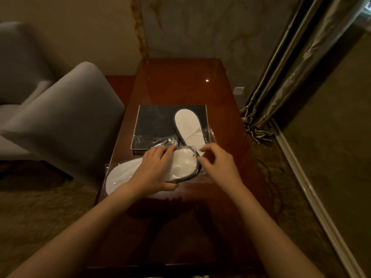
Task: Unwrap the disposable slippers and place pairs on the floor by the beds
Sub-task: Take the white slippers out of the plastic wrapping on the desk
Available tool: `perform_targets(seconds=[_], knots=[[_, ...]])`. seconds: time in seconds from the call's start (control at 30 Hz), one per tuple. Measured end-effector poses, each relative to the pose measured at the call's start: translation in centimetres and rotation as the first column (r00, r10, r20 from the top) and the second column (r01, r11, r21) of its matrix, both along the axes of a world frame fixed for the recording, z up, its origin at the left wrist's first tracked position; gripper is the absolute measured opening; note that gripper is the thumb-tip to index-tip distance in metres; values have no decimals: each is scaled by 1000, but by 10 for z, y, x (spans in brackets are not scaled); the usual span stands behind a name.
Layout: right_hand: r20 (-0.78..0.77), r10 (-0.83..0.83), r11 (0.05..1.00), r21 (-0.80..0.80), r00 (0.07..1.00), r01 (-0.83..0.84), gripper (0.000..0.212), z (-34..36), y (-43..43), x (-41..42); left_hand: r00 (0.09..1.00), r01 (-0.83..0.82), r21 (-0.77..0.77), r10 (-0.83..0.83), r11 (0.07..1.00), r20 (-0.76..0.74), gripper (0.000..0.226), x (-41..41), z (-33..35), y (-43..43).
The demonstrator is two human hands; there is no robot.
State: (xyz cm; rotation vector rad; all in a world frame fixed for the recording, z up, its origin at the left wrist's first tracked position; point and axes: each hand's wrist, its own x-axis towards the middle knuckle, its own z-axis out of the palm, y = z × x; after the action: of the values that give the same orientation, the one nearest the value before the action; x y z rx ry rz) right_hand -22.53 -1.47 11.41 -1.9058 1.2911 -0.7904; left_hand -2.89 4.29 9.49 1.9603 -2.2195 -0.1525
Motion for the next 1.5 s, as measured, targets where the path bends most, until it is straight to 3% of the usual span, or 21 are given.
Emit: perform_targets(seconds=[0.1, 0.27, 0.43, 0.5, 0.57, 0.67, 0.77, 0.9, 1.03, 1.2, 1.5], knots=[[-29, 69, 975, 214, 997, -61, 28, -3, -8, 6, 1000, 20, -32, -20, 999, -5, 107, -2, 3, 1], [88, 144, 944, 286, 986, -163, 22, 3, -16, 19, 998, 56, -86, -53, 995, 37, 105, -5, 4, 0], [314, -38, 860, 494, 949, -129, 8, 10, -27, 3, 999, 37, 8, -37, 999, 30, 116, 18, 2, 0], [337, -64, 838, 529, 939, -133, 9, 8, -32, -8, 999, 30, 60, -32, 998, 23, 118, 27, 0, 0], [274, 8, 818, 552, 962, -164, 10, 6, -34, -17, 998, 58, 81, -60, 995, 23, 118, 28, -2, 0], [11, 239, 799, 566, 971, -203, 16, 8, -44, -26, 993, 101, 86, -105, 991, 47, 117, 23, -4, -1], [-216, 461, 788, 546, 861, -285, 28, 17, -60, -22, 983, 151, 69, -157, 986, 96, 117, 17, -5, -4], [-311, 591, 766, 507, 745, -396, 33, 21, -67, 3, 963, 226, 44, -230, 973, 138, 115, 7, -6, -11], [-292, 589, 772, 479, 754, -418, 31, 10, -68, 12, 975, 205, 113, -213, 972, 67, 114, 15, -12, -15], [-159, 511, 776, 507, 845, -374, 22, -1, -71, -11, 986, 158, 229, -166, 961, 19, 115, 39, -33, -15], [-41, 274, 811, 547, 961, -208, 9, 5, -95, -66, 1000, -6, 304, 11, 953, -17, 82, 50, -68, -20]])
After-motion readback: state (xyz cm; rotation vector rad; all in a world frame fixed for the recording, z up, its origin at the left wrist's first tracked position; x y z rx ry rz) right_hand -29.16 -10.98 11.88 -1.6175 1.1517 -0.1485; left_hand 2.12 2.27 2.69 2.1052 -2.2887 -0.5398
